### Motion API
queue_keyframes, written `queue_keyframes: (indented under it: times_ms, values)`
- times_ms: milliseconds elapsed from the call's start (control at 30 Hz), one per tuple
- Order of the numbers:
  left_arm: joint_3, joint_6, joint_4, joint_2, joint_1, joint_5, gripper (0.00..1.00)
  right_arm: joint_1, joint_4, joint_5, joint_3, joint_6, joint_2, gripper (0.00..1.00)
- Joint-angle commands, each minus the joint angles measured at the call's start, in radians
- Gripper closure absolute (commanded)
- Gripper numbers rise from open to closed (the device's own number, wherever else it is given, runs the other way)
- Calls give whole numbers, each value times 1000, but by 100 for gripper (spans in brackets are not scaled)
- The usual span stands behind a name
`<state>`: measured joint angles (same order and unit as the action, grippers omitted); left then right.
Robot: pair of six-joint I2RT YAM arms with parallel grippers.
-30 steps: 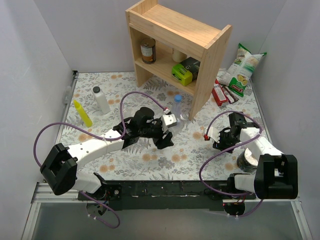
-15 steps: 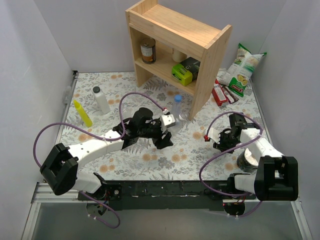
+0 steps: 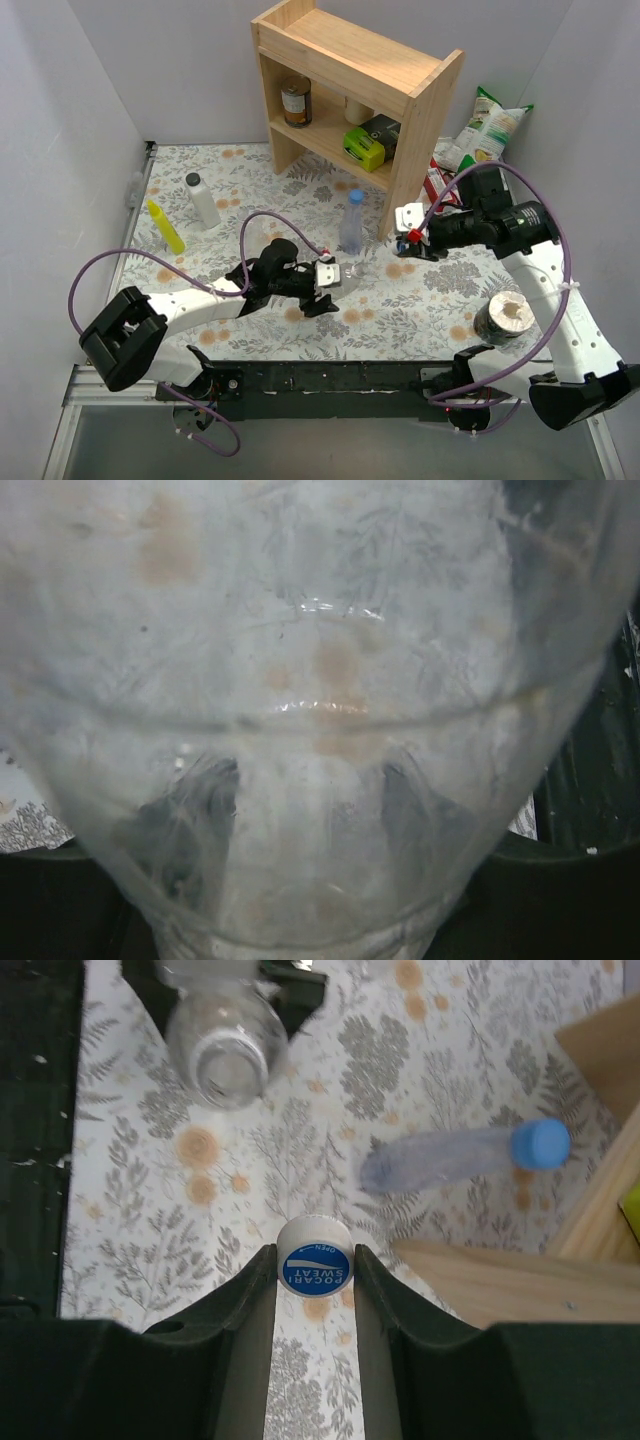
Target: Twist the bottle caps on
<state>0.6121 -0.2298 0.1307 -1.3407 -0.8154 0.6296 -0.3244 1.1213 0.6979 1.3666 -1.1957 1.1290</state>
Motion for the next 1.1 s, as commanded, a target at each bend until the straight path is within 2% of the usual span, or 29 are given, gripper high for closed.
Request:
queue_keyframes:
  times_ms: [0,133,333,533,700,1067]
  values:
    - [-38,-54,197,3,-13,22,100,-134,90,49,98,120,27,80]
    - [-80,-138,317,9,-33,13,100,-255,81,5,158,133,69,80]
    - [-126,-186,372,21,-39,22,100,-373,127,-23,294,134,175,81]
    - [-153,-201,418,52,-39,-1,100,-476,172,-74,318,108,225,80]
    - [-176,-197,428,78,-39,-18,100,-524,169,-132,318,105,258,80]
    - [-209,-181,460,104,-39,-21,100,-528,109,-232,330,99,282,81]
